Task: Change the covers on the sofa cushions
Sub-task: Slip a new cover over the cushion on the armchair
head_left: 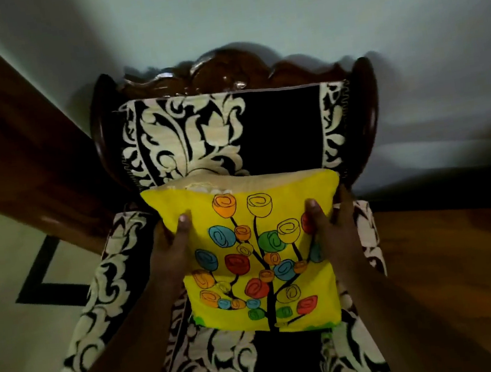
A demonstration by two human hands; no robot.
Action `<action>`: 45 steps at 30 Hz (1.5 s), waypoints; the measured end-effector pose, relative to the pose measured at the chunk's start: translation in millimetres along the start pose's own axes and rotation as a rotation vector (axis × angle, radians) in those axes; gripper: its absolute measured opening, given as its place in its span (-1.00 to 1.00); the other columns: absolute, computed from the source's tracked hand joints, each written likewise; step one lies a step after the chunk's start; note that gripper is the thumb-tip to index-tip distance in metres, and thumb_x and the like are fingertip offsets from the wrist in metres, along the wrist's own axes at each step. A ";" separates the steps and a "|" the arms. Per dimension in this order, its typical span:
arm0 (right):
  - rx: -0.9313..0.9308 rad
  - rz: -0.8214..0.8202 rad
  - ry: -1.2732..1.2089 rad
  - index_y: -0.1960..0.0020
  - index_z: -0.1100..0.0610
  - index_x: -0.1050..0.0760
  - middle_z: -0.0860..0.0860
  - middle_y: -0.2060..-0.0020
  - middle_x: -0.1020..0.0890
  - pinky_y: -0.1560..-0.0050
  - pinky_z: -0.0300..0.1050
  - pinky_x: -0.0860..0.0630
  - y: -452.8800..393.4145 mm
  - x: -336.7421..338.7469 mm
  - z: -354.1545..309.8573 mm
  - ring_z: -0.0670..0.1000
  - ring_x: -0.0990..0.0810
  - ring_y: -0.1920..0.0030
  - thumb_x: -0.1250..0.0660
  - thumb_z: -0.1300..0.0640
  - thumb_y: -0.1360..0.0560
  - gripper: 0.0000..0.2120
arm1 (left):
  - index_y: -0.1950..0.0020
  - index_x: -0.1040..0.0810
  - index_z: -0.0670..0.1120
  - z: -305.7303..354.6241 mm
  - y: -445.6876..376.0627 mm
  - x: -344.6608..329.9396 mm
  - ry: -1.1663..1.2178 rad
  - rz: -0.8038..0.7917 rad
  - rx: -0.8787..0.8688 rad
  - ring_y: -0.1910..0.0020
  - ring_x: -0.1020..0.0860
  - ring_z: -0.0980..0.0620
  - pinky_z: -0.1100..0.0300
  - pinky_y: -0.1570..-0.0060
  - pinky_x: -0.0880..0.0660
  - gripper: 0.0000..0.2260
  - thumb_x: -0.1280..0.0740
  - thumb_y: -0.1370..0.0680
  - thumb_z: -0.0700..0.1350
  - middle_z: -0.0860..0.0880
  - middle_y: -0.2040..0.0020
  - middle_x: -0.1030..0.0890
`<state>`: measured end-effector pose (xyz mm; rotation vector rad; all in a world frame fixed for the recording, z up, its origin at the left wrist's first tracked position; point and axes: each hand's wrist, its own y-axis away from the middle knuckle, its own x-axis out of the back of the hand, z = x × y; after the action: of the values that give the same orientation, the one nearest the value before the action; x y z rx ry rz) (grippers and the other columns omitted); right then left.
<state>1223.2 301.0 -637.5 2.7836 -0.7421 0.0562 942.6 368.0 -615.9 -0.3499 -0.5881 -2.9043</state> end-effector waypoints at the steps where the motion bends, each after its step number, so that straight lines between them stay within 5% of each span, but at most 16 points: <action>1: 0.013 -0.014 0.019 -0.42 -0.20 -0.37 -0.22 -0.24 -0.60 -0.22 -0.04 -0.52 -4.4 -9.5 3.5 -0.13 -0.58 -0.26 -0.34 -0.23 -0.55 -0.53 | -0.33 -0.50 0.16 -4.1 -15.3 7.3 -0.008 0.010 0.008 -0.18 -0.58 -0.04 -0.14 -0.22 -0.54 -0.41 -0.33 -0.42 0.46 0.08 -0.22 -0.60; 5: -0.003 0.134 0.091 -0.14 -0.07 -0.53 -0.08 -0.01 -0.67 -0.05 -0.08 -0.58 -32.1 -37.6 29.3 -0.24 -0.64 0.01 -0.31 -0.16 -0.59 -0.77 | -0.22 -0.57 0.09 -21.0 -82.5 26.9 -0.223 0.006 -0.041 -0.15 -0.61 -0.14 -0.08 -0.15 -0.55 -0.39 -0.35 -0.35 0.47 -0.01 -0.13 -0.65; 8: -0.015 0.089 0.223 -0.19 -0.13 -0.56 -0.04 -0.09 -0.63 -0.10 -0.03 -0.53 -48.3 -48.6 48.8 -0.03 -0.62 -0.11 -0.47 -0.17 -0.47 -0.67 | -0.50 -0.37 0.08 -27.3 -119.1 24.2 -0.433 -0.063 -0.110 -0.28 -0.55 -0.18 0.00 -0.20 -0.49 -0.42 -0.40 -0.53 0.22 -0.09 -0.32 -0.58; 13: 0.019 0.097 0.645 -0.45 0.04 -0.47 0.16 -0.39 -0.41 -0.29 -0.03 -0.47 -59.6 -54.3 69.2 0.10 -0.52 -0.29 -0.39 0.02 -0.59 -0.55 | -0.36 -0.55 0.01 -14.8 -153.6 23.3 -0.816 -0.038 -0.354 -0.23 -0.53 -0.26 -0.02 -0.11 -0.46 -0.57 -0.28 -0.60 0.23 -0.19 -0.27 -0.58; 20: -0.014 0.043 1.046 -0.21 0.13 -0.62 0.22 -0.08 -0.63 -0.05 0.13 -0.58 -69.0 -44.3 46.3 0.28 -0.60 -0.10 -0.37 0.09 -0.58 -0.76 | -0.13 -0.64 -0.02 -8.0 -171.5 34.3 -1.102 -0.055 -0.615 0.02 -0.63 -0.30 -0.07 0.02 -0.51 -0.62 -0.17 -0.65 0.21 -0.21 -0.01 -0.69; 25: 0.149 0.179 1.069 -0.15 0.04 -0.58 0.11 0.05 -0.66 0.13 -0.01 -0.50 -69.2 -38.0 25.7 0.18 -0.64 0.04 -0.20 0.04 -0.67 -0.80 | -0.19 -0.60 -0.01 -5.7 -169.6 42.2 -1.273 -0.024 -0.517 -0.09 -0.57 -0.35 -0.09 -0.01 -0.48 -0.57 -0.06 -0.66 0.22 -0.21 -0.11 -0.65; 30: 0.166 0.174 1.141 -0.15 0.10 -0.55 0.13 0.07 -0.64 0.14 0.01 -0.54 -80.3 -42.5 18.9 0.19 -0.63 0.06 -0.24 0.09 -0.64 -0.84 | -0.24 -0.58 -0.08 -7.1 -161.2 29.3 -1.221 -0.040 -0.374 -0.21 -0.52 -0.33 -0.11 -0.06 -0.45 -0.57 -0.07 -0.70 0.17 -0.27 -0.22 -0.58; 34: 0.206 0.116 1.174 -0.14 0.10 -0.55 0.16 0.01 -0.63 0.12 0.03 -0.55 -85.0 -37.6 15.2 0.22 -0.61 0.01 -0.24 0.09 -0.64 -0.84 | -0.21 -0.55 -0.10 -9.0 -162.0 34.5 -1.315 -0.056 -0.463 -0.16 -0.55 -0.31 -0.04 0.09 -0.39 -0.57 -0.02 -0.71 0.15 -0.23 -0.16 -0.61; 38: 0.186 0.168 1.147 -0.13 0.08 -0.53 0.13 0.08 -0.64 0.16 -0.01 -0.51 -80.8 -35.7 21.2 0.19 -0.62 0.09 -0.17 0.07 -0.68 -0.82 | -0.21 -0.58 -0.10 -3.1 -157.5 36.9 -1.329 -0.018 -0.501 -0.11 -0.58 -0.33 -0.11 0.02 -0.48 -0.57 -0.05 -0.70 0.15 -0.24 -0.13 -0.63; 42: 0.110 0.182 1.104 -0.18 0.12 -0.53 0.19 -0.01 -0.63 0.11 0.00 -0.44 -79.8 -47.9 35.5 0.24 -0.61 -0.02 -0.15 0.08 -0.68 -0.78 | -0.19 -0.57 -0.13 -6.0 -156.1 29.9 -1.213 0.012 -0.497 -0.10 -0.56 -0.34 -0.10 0.06 -0.46 -0.59 -0.08 -0.69 0.14 -0.24 -0.16 -0.61; 45: 0.228 0.169 1.072 -0.30 0.07 -0.48 0.18 -0.09 -0.63 0.03 0.03 -0.53 -75.8 -55.6 35.9 0.25 -0.60 -0.09 -0.18 0.06 -0.66 -0.74 | -0.30 -0.54 -0.03 -8.6 -155.1 28.9 -1.074 -0.020 -0.527 -0.13 -0.56 -0.30 -0.06 0.06 -0.48 -0.61 -0.22 -0.64 0.20 -0.19 -0.21 -0.61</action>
<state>1211.3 382.0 -696.0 2.3126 -0.6537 1.5707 882.3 502.6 -672.4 -1.9926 0.1228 -2.6108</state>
